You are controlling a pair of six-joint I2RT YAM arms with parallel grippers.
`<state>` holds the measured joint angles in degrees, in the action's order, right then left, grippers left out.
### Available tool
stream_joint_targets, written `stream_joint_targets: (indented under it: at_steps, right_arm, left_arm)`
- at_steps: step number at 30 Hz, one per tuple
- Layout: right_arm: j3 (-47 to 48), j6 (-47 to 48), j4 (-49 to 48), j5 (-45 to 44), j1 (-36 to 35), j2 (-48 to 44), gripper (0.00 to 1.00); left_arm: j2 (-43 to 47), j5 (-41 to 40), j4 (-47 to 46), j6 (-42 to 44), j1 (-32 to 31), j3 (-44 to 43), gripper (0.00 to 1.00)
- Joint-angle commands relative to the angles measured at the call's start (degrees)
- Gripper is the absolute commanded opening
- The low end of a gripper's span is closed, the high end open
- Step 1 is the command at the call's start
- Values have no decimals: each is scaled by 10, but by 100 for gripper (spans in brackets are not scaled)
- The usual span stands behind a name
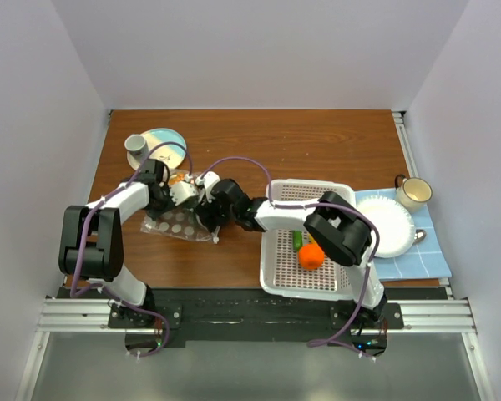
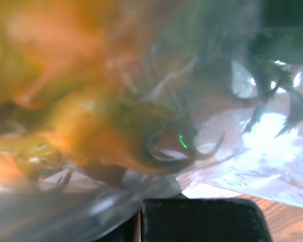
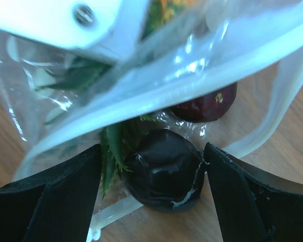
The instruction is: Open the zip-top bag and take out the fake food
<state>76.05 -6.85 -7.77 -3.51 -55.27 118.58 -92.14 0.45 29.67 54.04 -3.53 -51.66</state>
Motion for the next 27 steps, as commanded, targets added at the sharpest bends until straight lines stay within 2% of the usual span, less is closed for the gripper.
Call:
stream_joint_targets:
  at_steps: [1,5,6,8,9,11,16,19,23,25,27]
  right_arm:
    - [-5,-8,2,-11,-1,8,81]
    - [-19,-7,3,-7,-2,-10,67]
    - [-25,-7,0,-12,-1,-21,59]
    - [-45,-4,-4,-23,-1,-67,48]
    - [-51,0,-2,-30,-1,-85,36]
    - [-76,4,10,-54,0,-148,29]
    - [-143,6,41,-112,2,-270,34]
    - [-172,-11,71,-170,9,-319,32]
    - [-222,-62,97,-324,22,-364,7]
    - [-236,-89,115,-347,35,-367,6]
    - [-231,-109,143,-343,54,-357,25]
  left_arm:
    - [3,-3,4,-1,-5,4,0]
    - [6,-3,1,1,-5,11,0]
    - [7,-4,0,2,-5,12,0]
    - [7,-17,-5,5,-5,18,0]
    - [6,-20,-8,7,-5,20,0]
    - [8,-23,-12,11,-4,24,0]
    - [15,-8,-15,14,-4,26,0]
    - [6,-9,-11,13,-4,19,0]
    - [3,-8,-8,20,-4,22,0]
    - [7,-7,-11,32,-5,27,0]
    - [9,-9,-13,34,-4,28,0]
